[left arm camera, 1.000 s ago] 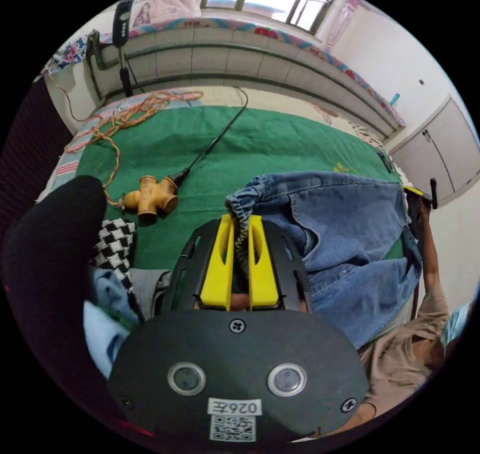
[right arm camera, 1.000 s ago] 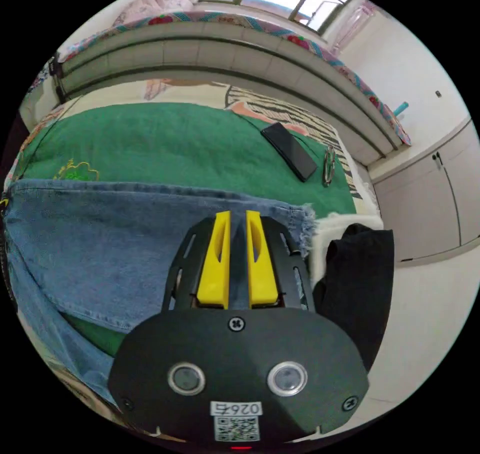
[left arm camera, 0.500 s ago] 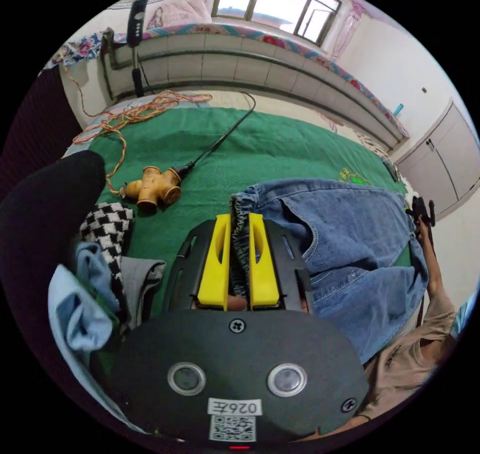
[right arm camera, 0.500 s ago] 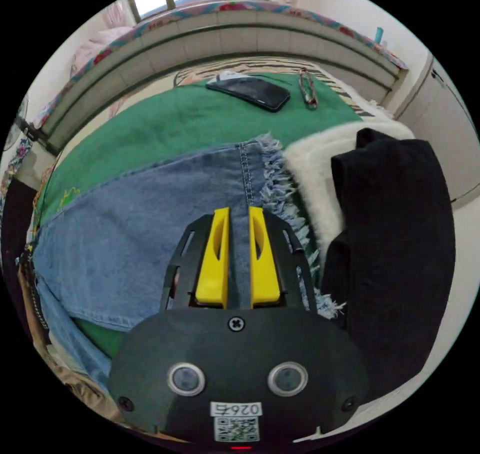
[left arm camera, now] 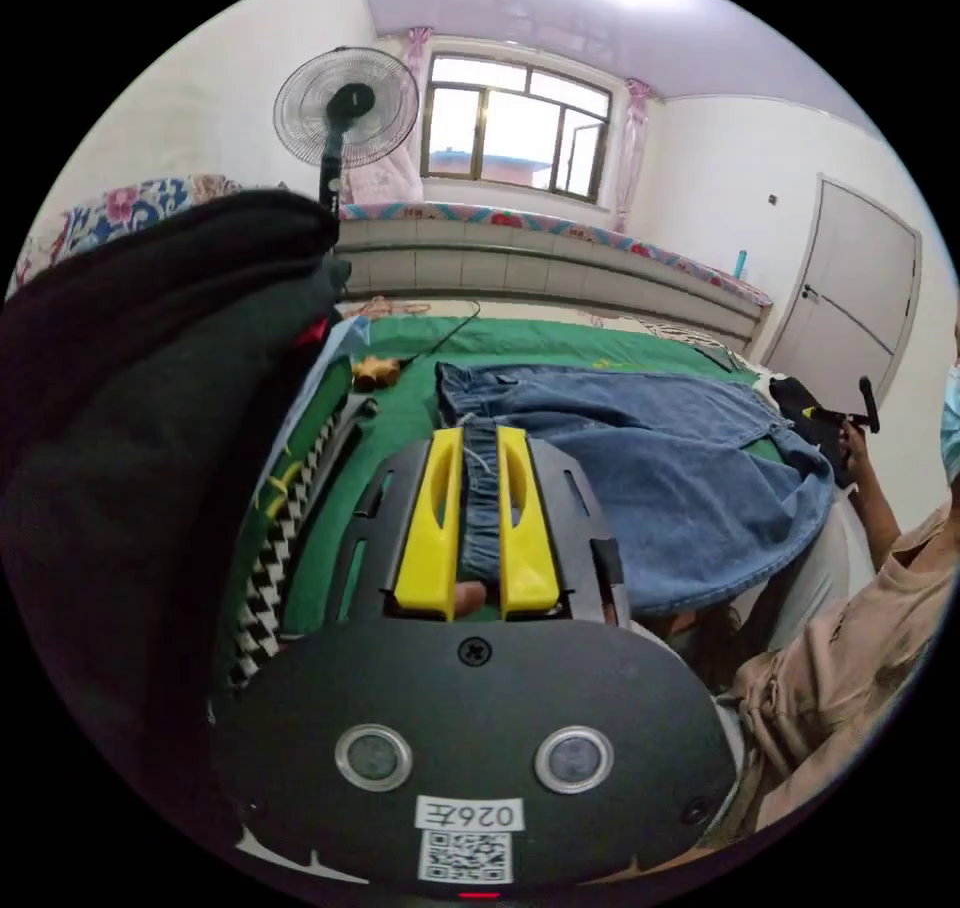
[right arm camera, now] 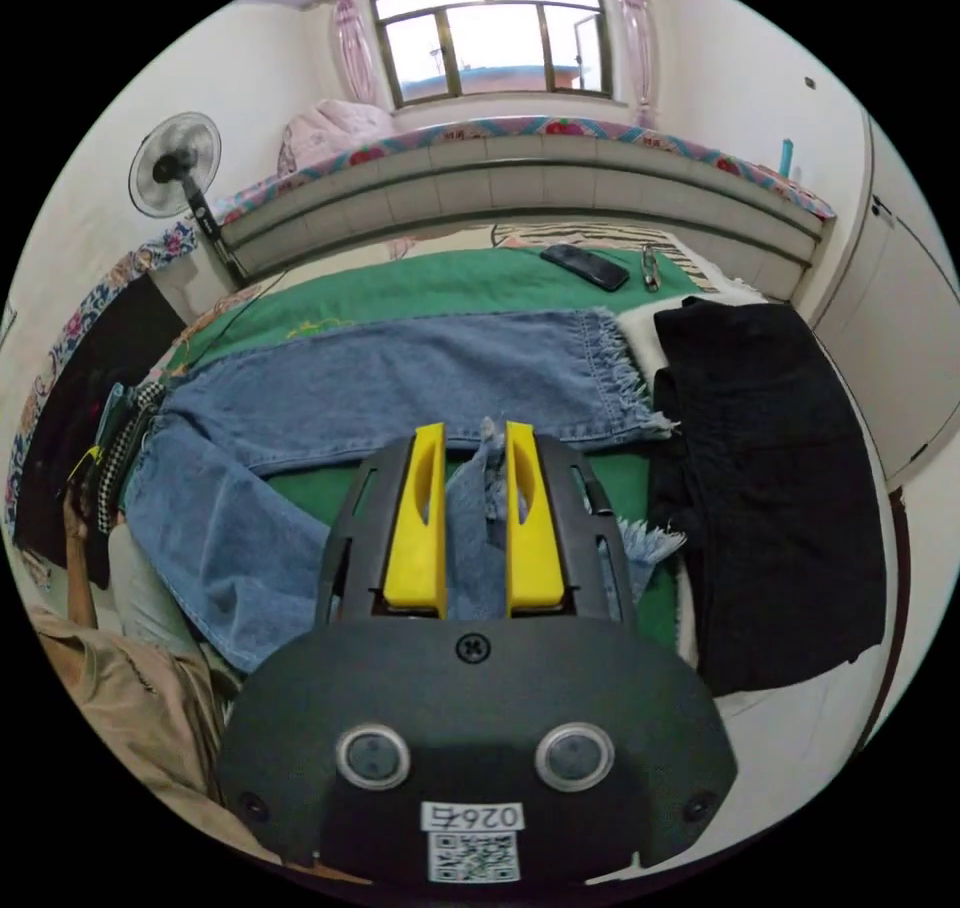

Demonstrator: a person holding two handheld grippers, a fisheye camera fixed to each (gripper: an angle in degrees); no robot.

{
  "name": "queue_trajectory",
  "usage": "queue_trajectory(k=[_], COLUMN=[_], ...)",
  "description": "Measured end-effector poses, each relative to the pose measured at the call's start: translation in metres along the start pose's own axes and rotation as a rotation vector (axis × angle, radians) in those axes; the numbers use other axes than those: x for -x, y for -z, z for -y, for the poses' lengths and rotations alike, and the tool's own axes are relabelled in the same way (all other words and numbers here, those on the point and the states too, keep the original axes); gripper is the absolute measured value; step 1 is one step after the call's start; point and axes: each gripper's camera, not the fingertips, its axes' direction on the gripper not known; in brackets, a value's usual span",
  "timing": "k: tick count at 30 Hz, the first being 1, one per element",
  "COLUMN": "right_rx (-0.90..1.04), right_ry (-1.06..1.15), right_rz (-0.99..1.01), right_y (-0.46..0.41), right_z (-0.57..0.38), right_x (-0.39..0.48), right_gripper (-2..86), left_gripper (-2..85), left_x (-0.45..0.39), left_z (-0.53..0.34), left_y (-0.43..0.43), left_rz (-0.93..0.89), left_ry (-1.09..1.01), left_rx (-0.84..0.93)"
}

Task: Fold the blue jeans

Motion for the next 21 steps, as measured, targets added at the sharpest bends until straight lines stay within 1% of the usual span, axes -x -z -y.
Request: queue_trajectory(k=[1, 2, 4, 5, 7, 9, 10, 11, 12, 13, 15, 16, 17, 19, 21], right_rx=[0.031, 0.057, 0.049, 0.036, 0.053, 0.112, 0.163, 0.204, 0.209, 0.184, 0.111, 0.057, 0.007, -0.073, -0.140], right_ry=[0.019, 0.026, 0.013, -0.021, -0.056, -0.088, -0.101, -0.092, -0.090, -0.099, -0.121, -0.128, -0.139, -0.162, -0.200], right_rz=[-0.019, -0.042, -0.046, -0.025, 0.000, -0.022, -0.021, 0.033, 0.065, 0.118, 0.140, 0.141, 0.146, 0.173, 0.215], right_y=[0.000, -0.001, -0.002, -0.002, -0.003, -0.008, -0.012, -0.014, -0.013, -0.008, 0.008, 0.021, 0.035, 0.056, 0.076], right_z=[-0.007, -0.012, -0.020, -0.025, -0.032, -0.038, -0.043, -0.049, -0.052, -0.060, -0.072, -0.080, -0.088, -0.100, -0.113], right_x=[0.008, 0.014, 0.017, 0.015, 0.008, -0.002, -0.011, -0.018, -0.021, -0.028, -0.036, -0.040, -0.045, -0.053, -0.064], right_gripper=[8.5, 11.0, 14.5, 16.1, 16.1, 14.5, 8.9, 4.3, 2.5, 0.3, -0.8, -1.0, -1.1, -1.1, -1.2], left_gripper=[12.8, 13.9, 18.0, 18.8, 21.9, 23.3, 23.9, 24.1, 24.3, 24.2, 22.6, 18.0, 15.7, 11.7, 11.8], left_x=[0.008, 0.011, 0.026, 0.028, 0.036, 0.041, 0.045, 0.048, 0.054, 0.060, 0.070, 0.077, 0.080, 0.087, 0.089], left_z=[-0.012, -0.017, -0.035, -0.039, -0.051, -0.057, -0.059, -0.060, -0.060, -0.058, -0.054, -0.052, -0.050, -0.042, -0.038], left_y=[0.003, 0.004, 0.004, 0.004, 0.002, 0.000, -0.003, -0.005, -0.011, -0.019, -0.032, -0.041, -0.044, -0.051, -0.049], left_rz=[-0.042, -0.071, -0.191, -0.221, -0.300, -0.320, -0.338, -0.350, -0.378, -0.394, -0.404, -0.396, -0.383, -0.281, -0.279], left_ry=[0.049, 0.070, 0.167, 0.189, 0.251, 0.279, 0.297, 0.309, 0.336, 0.367, 0.416, 0.445, 0.452, 0.426, 0.424], left_rx=[0.023, 0.030, 0.064, 0.079, 0.118, 0.134, 0.141, 0.146, 0.158, 0.178, 0.209, 0.247, 0.269, 0.363, 0.384])
